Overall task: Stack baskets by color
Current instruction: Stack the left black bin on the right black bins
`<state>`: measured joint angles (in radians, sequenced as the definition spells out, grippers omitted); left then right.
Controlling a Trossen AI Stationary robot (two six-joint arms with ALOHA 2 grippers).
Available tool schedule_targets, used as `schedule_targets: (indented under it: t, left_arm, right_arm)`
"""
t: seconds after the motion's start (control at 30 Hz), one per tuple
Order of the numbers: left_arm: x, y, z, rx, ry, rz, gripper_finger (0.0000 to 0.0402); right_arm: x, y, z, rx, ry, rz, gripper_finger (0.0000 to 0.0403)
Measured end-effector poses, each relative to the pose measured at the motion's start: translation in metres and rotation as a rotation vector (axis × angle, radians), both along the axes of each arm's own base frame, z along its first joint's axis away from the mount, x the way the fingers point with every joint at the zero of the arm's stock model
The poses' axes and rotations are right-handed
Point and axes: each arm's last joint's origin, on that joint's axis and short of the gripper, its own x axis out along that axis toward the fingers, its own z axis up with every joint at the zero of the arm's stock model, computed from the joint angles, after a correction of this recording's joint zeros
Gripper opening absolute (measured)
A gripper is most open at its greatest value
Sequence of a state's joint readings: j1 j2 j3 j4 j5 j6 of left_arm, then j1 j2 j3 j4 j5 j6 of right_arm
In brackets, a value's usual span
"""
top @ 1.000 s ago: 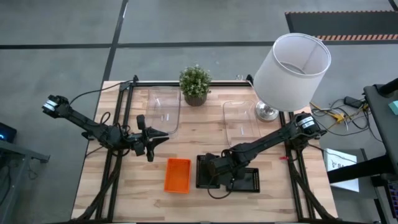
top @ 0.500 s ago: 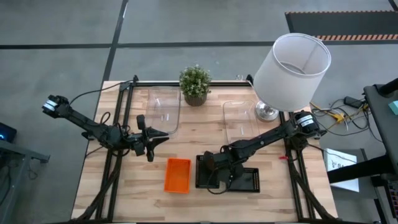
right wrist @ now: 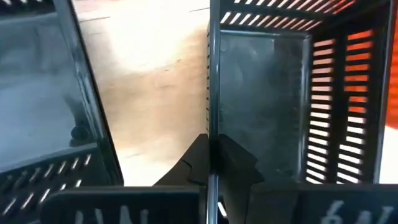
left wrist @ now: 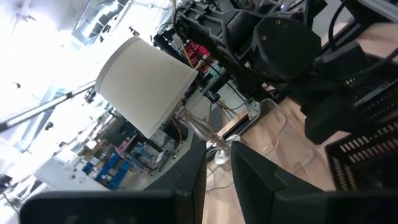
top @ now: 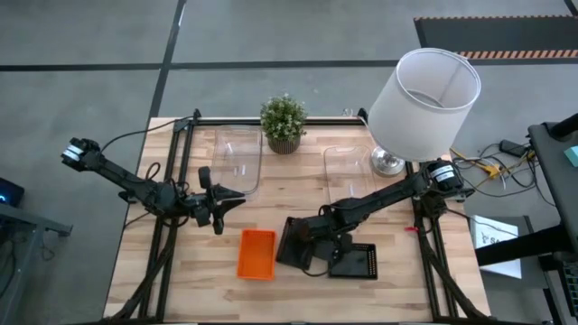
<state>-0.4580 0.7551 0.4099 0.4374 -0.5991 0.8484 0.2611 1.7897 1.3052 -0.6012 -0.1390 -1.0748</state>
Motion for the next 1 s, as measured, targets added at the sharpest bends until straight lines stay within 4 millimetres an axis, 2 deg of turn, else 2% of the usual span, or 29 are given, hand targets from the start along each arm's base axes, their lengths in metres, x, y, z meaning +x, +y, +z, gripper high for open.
schedule_targets:
  t: [0.17, 0.4, 0.6, 0.8, 1.0]
  left_arm:
    - [0.001, -0.001, -0.002, 0.031, 0.013, 0.002, 0.0058]
    - [0.002, -0.001, -0.002, 0.036, 0.019, 0.002, 0.0058]
    - [0.002, -0.001, -0.002, 0.036, 0.017, 0.005, 0.0058]
    - [0.002, -0.001, -0.002, 0.035, 0.014, 0.008, 0.0058]
    - [0.002, -0.001, -0.002, 0.035, 0.013, 0.009, 0.0058]
  right_arm:
    - [-0.001, -0.001, 0.004, -0.026, 0.019, 0.032, 0.0011]
    - [0.003, 0.0, 0.034, -0.055, 0.039, -0.023, 0.001]
    - [0.01, 0.0, 0.068, -0.022, 0.035, -0.229, 0.0009]
    - [0.015, 0.008, 0.104, -0.017, -0.053, -0.492, 0.0009]
    - [0.006, 0.02, 0.143, 0.042, -0.08, -0.79, 0.0009]
